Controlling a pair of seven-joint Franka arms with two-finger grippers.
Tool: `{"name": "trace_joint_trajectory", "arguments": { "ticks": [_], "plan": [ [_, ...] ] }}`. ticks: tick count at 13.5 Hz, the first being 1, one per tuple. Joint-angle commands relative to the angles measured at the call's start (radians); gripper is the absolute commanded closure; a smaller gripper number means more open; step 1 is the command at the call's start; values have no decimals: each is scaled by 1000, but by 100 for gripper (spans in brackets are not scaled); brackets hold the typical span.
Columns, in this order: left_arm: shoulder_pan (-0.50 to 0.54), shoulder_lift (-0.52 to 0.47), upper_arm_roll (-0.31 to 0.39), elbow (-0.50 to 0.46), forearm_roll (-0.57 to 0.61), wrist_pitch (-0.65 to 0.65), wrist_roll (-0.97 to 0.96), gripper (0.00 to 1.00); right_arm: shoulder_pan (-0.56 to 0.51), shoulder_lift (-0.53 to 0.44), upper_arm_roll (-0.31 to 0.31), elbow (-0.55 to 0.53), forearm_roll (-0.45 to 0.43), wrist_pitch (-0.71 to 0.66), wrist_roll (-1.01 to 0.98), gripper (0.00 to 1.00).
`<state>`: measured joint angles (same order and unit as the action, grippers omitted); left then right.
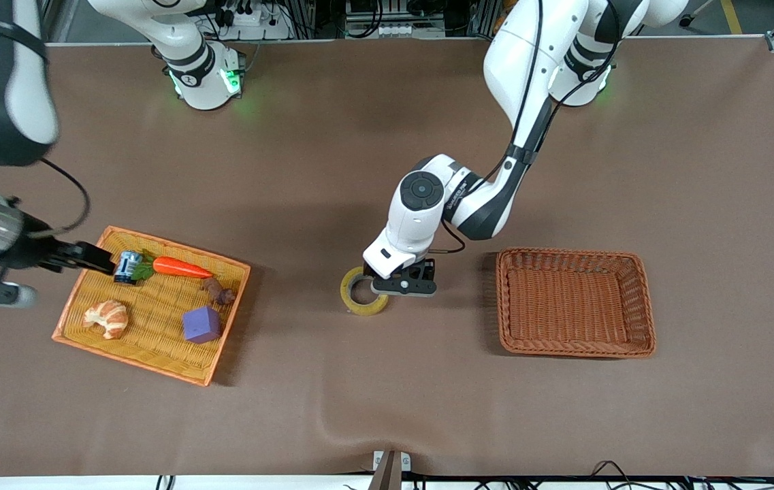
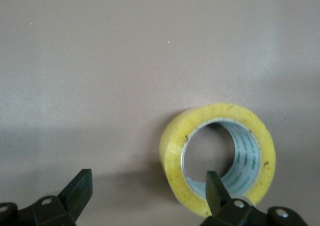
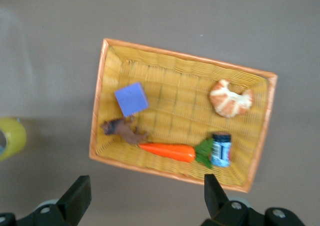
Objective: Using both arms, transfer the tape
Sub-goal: 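Grasp the tape with the left gripper while the right gripper withdraws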
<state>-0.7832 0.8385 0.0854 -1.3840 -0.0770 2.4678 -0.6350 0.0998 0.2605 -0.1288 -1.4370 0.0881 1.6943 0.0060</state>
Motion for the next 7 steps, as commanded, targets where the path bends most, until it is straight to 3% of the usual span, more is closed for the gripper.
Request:
{"name": "trace_joint_trajectory", "arguments": {
  "ticks": [1, 2, 5, 7],
  "plan": [
    [-7, 43, 11, 37, -6, 51, -20, 0, 1, -125, -43, -106, 27, -22, -104, 0],
    [-7, 48, 11, 37, -6, 59, -20, 0, 1, -156, -52, -127, 19, -22, -118, 0],
    [-13, 74, 8, 55, -7, 68, -48, 25, -2, -210, -69, -123, -54, -27, -132, 0],
    [-16, 97, 7, 68, -7, 100, -72, 27, -9, -234, -61, -118, -94, -56, -124, 0]
  ]
}}
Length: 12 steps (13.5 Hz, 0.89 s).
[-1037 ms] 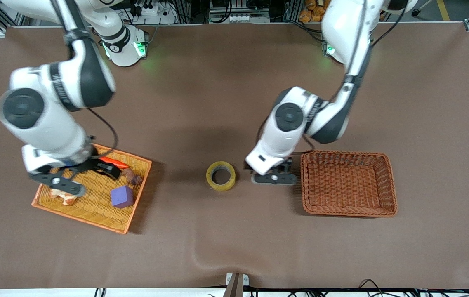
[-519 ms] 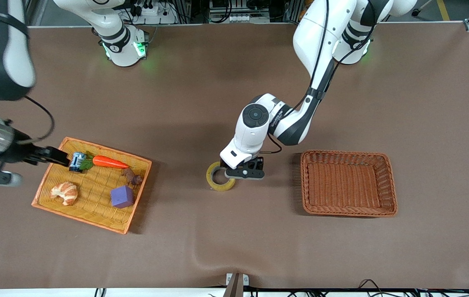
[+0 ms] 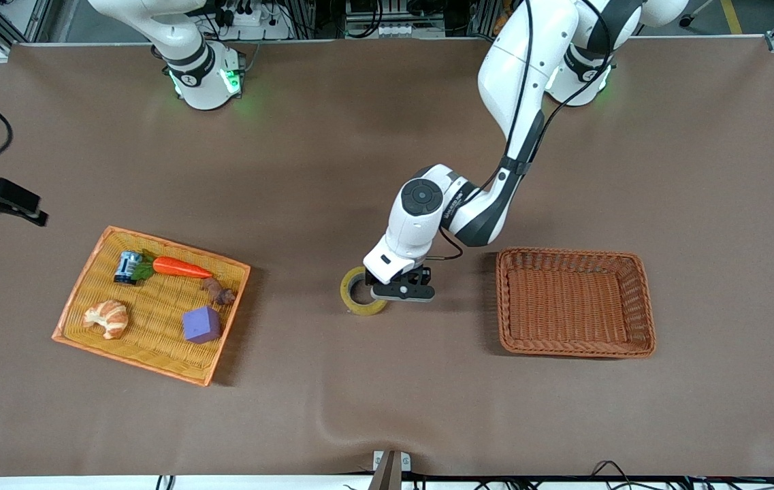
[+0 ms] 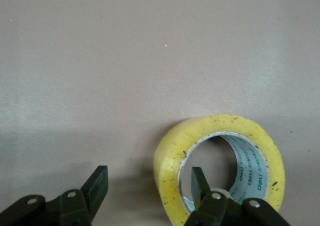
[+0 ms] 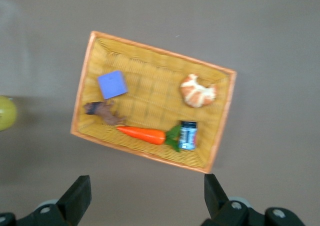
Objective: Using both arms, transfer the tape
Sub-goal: 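Grasp the tape with the left gripper while the right gripper withdraws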
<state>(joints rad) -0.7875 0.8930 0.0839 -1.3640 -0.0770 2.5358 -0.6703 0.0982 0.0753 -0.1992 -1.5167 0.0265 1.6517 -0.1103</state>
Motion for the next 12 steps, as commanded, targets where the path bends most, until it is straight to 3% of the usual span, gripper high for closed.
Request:
{"name": "trace_joint_trajectory", "arguments": {
  "ticks": [1, 4, 5, 6, 9, 12],
  "plan": [
    [-13, 58, 8, 63, -7, 43, -60, 27, -15, -51, 17, -31, -33, -36, 0, 0],
    [-18, 69, 8, 74, -6, 44, -69, 33, -110, -58, 116, -17, -33, -85, -2, 0],
    [-19, 78, 10, 72, -6, 44, -66, 62, -126, -71, 135, -2, -33, -110, -2, 0],
    [-18, 81, 10, 71, -6, 44, -64, 100, -123, -77, 133, 9, -34, -133, 0, 0],
    [-19, 75, 11, 63, -1, 34, -72, 100, -115, -78, 130, 61, -34, -255, 24, 0],
    [-7, -47, 48, 49, 0, -174, -71, 100, -87, -84, 133, 65, -25, -294, 113, 0]
  ]
}}
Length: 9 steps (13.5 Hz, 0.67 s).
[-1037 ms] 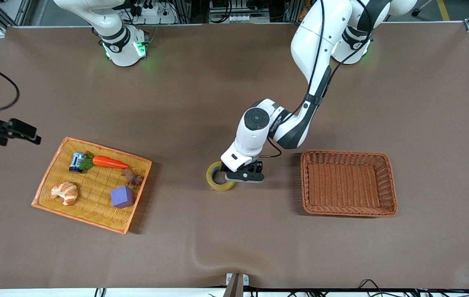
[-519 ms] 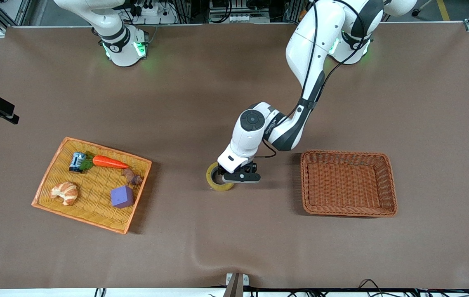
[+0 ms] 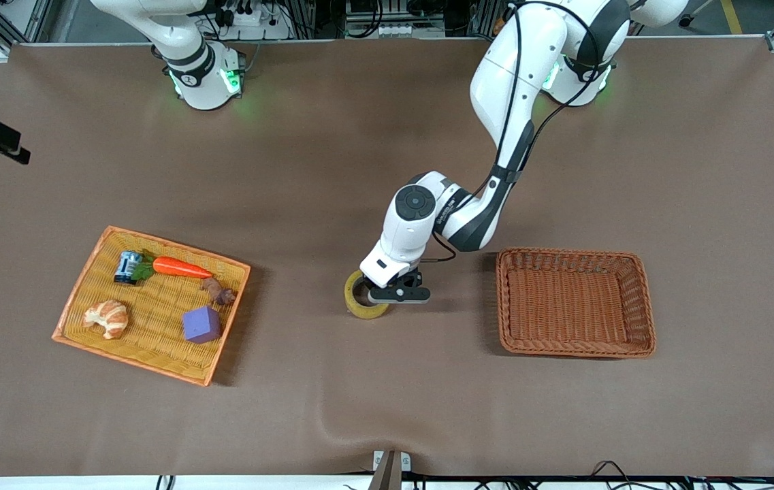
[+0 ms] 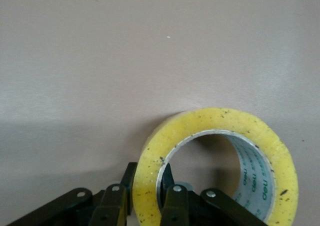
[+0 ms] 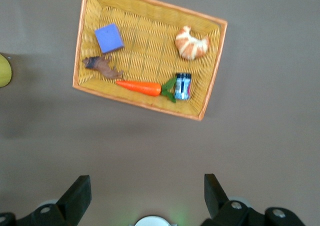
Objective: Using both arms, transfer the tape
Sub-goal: 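Carry the tape with the left gripper into the brown basket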
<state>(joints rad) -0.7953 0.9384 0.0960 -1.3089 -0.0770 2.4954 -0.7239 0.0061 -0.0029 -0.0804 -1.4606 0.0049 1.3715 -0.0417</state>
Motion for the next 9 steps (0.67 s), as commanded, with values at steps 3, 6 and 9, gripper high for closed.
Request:
{"name": "trace_joint_trajectory", "arguments": {
  "ticks": [3, 6, 9],
  "plan": [
    [85, -266, 94, -24, 2, -313, 10, 100, 0, -8, 8, 23, 65, -14, 36, 0],
    [241, -381, 91, -67, 2, -452, 152, 100, 0, -9, 7, 22, 67, -3, 29, 0],
    [385, -461, 88, -189, 0, -487, 363, 100, 0, -11, -7, 20, 61, 0, -21, 0]
  ]
}}
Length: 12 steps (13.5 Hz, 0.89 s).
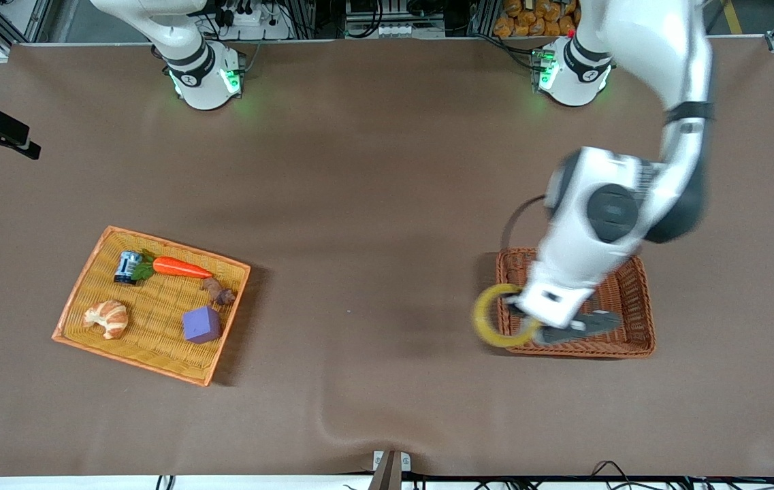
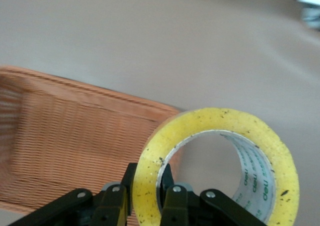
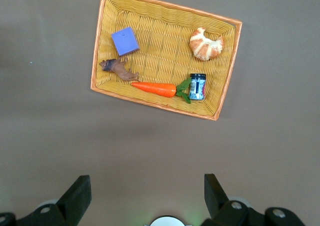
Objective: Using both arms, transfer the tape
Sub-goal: 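Carry the tape with the left gripper into the brown basket, then open the left gripper to release the tape in the basket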
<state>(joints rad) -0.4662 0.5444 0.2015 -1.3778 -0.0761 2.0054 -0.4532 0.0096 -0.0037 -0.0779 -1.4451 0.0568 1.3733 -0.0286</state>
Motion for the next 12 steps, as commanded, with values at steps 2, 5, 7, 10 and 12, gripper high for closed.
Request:
{"name": "trace_joint_trajectory", "arguments": {
  "ticks": [2, 5, 7, 10, 12],
  "plan": [
    [112, -116, -19, -235, -1, 7, 149, 100, -2, -13, -10, 0, -5, 0, -51, 0],
    [147, -123, -14, -341, 1, 29, 154, 100, -2, -13, -10, 0, -6, 0, -51, 0],
    [197, -119, -19, -413, 1, 99, 181, 100, 0, -13, -10, 0, -12, 0, -51, 0],
    [244, -93, -22, -497, -2, 237, 243, 96, 1, -13, -10, -1, -22, -2, -53, 0],
    [244, -83, -20, -478, -2, 242, 281, 1, 1, -13, -10, -1, -22, -2, -53, 0]
  ]
}}
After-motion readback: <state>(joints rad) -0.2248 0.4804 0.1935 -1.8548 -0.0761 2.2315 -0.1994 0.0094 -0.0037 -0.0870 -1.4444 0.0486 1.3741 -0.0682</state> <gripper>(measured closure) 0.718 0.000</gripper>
